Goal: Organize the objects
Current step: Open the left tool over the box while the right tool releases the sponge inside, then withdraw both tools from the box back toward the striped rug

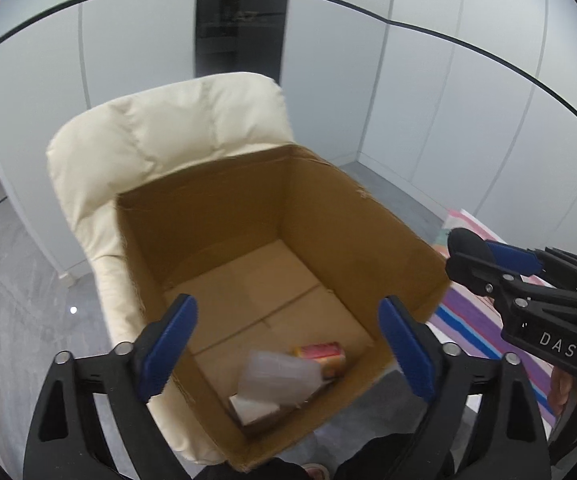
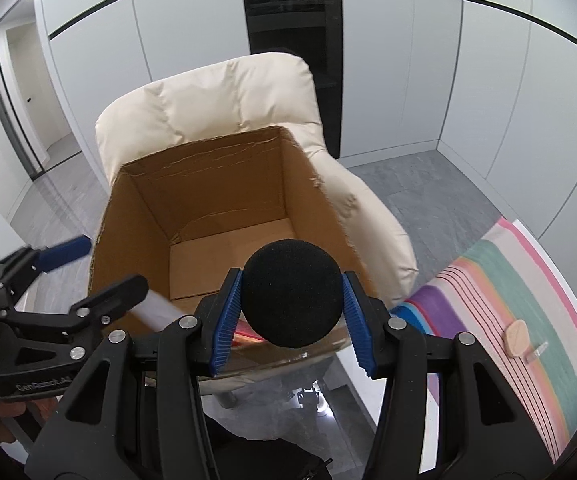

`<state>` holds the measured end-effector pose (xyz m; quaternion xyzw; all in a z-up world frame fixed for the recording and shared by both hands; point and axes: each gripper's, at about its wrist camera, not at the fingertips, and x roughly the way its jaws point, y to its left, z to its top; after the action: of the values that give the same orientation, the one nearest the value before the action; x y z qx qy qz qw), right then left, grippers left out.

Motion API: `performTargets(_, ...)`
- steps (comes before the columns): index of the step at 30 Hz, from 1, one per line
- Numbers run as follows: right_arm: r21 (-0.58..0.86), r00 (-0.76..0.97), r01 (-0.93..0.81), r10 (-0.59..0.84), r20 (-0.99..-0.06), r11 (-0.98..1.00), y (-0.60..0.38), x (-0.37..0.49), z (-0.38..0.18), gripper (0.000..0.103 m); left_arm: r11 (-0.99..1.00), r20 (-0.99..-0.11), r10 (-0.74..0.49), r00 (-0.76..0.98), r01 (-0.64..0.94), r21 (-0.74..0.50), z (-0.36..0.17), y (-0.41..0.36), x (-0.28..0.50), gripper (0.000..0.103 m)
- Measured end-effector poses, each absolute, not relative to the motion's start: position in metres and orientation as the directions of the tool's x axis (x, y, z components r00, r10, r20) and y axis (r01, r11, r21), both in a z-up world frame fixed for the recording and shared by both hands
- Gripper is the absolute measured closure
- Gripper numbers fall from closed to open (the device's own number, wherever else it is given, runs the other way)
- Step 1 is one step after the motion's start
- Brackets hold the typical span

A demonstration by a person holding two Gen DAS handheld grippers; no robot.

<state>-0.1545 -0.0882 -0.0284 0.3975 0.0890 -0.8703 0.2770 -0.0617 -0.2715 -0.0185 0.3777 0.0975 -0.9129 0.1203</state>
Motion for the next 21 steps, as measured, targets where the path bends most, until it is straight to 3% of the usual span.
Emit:
performTargets(3,0.068,-0.519,0.569,-0.421,-0.744,-0.82,-0.1,-0.154,-0.029,0.052,-0.938,-0.72,-0.173,-0.672,0.336,-0.088,-0.018,-0.283,-0.055,0.003)
performTargets(15,0.073,-0.482,0.618,-0.452,-0.751,-0.783,-0.147,-0.151,-0.034,0.05,-0.895,-0.725,-0.256,-0.64,0.439,-0.072,-0.019,-0.324,-0.03,0.003)
performTargets(17,0.071,-0.482,0.624,-0.454,-0.749,-0.778,-0.152,-0.15,-0.033,0.047,-0.888,-0.727,-0.26,-0.635,0.453,-0.078,-0.02,-0.331,-0.026,0.003)
performTargets(19,0.063,-0.483,0.625,-0.45,-0.751,-0.778,-0.157,-0.15,-0.034,0.035,-0.882,-0.729,-0.265,-0.631,0.464,-0.081,-0.02,-0.336,-0.026,0.003)
performTargets(21,0.064,-0.486,0.627,-0.454,-0.747,-0.777,-0.158,-0.149,-0.034,0.034,-0.879,-0.731,-0.267,-0.628,0.47,-0.082,-0.021,-0.338,-0.027,0.003)
